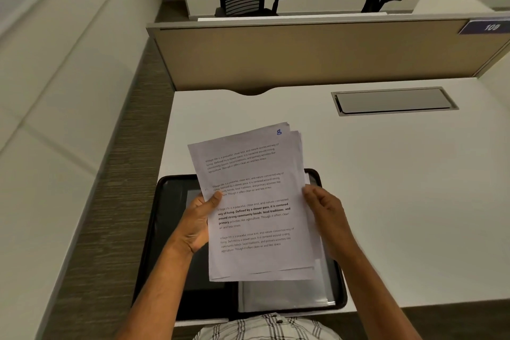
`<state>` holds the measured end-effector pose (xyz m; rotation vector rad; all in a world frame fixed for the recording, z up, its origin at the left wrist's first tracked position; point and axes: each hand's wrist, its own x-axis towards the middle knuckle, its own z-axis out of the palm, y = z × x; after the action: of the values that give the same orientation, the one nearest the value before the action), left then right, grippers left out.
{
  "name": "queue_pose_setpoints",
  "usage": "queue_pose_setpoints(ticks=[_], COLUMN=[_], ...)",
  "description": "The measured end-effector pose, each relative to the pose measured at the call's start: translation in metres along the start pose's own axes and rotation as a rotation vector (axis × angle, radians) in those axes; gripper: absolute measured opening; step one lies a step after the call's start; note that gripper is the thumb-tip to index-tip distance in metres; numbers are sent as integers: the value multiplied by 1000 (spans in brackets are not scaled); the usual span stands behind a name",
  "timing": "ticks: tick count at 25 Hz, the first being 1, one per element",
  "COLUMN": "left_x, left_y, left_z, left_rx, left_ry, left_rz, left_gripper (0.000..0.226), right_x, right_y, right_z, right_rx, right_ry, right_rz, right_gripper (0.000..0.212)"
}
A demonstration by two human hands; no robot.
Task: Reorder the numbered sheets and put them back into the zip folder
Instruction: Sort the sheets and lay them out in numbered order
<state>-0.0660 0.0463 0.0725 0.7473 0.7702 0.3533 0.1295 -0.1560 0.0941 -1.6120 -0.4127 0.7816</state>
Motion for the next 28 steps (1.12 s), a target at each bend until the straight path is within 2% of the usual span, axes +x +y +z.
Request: queue_pose_setpoints(ticks=[3, 6, 8, 11, 12, 15, 18, 19, 23, 25, 28], left_x=[1, 0, 0, 1, 1, 2, 2, 2, 0, -2, -5], left_y=[1, -1, -2, -1, 1, 3, 3, 3, 6, 7, 6], left_z=[-4, -6, -7, -11, -13, -20, -26, -27, -33, -34, -35], left_rx=[-4, -30, -28, -26, -32, -43, -64, -66, -31, -27, -28], left_ry=[-11, -20, -11, 16, 21, 17, 7, 6, -14, -23, -34], left_rz=[5, 4, 7, 25, 29, 36, 41, 39, 7, 1, 0], left_gripper=[34, 34, 34, 38, 39, 42, 49, 50, 46, 47, 47], right_x=[2, 5, 5, 3, 3, 4, 5, 3, 2, 4, 9], right_y=[2, 2, 2, 3, 3, 8, 8, 6, 3, 3, 3], right_z=[3, 12, 17, 22, 24, 25, 28, 29, 33, 36, 41], right_rx=[75, 171, 174, 96, 82, 42, -33, -4, 90, 104, 123], right_ry=[26, 137, 180, 221, 225, 228, 229, 210, 63, 79, 142], right_rz=[51, 97, 80, 4, -13, -62, -101, -80, 62, 97, 115], right_gripper=[15, 25, 28, 18, 16, 33, 20, 15, 19, 16, 24])
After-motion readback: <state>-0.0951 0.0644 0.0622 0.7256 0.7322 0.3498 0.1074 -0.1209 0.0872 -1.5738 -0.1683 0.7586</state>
